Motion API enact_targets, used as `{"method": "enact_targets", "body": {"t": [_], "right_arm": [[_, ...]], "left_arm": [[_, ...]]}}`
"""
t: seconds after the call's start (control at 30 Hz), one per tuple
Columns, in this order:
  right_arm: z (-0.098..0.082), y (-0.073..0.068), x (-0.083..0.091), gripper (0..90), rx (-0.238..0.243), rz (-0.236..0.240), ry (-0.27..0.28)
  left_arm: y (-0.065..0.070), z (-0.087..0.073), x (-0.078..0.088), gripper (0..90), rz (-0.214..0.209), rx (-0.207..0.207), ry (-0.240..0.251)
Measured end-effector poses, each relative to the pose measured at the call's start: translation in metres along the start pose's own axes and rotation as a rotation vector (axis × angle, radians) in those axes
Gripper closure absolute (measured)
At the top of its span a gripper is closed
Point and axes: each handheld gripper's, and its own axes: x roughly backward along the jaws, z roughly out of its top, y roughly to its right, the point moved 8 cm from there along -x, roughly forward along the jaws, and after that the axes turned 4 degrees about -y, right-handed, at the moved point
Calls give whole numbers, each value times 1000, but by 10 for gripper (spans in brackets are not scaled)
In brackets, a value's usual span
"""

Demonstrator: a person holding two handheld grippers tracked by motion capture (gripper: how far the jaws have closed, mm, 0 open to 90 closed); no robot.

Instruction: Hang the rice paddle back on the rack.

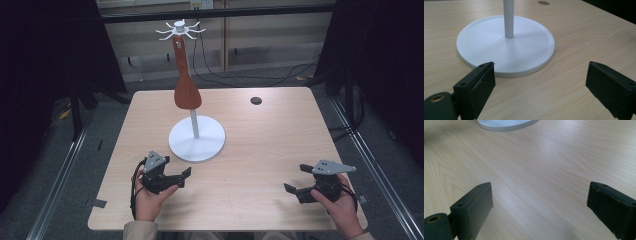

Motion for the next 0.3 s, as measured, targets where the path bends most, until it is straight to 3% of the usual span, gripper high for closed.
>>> {"method": "enact_targets", "body": {"t": [0.3], "right_arm": [[3,-1,-4,61,7,6,2]], "left_arm": [[-3,-6,2,90,20,-7,-26]]}}
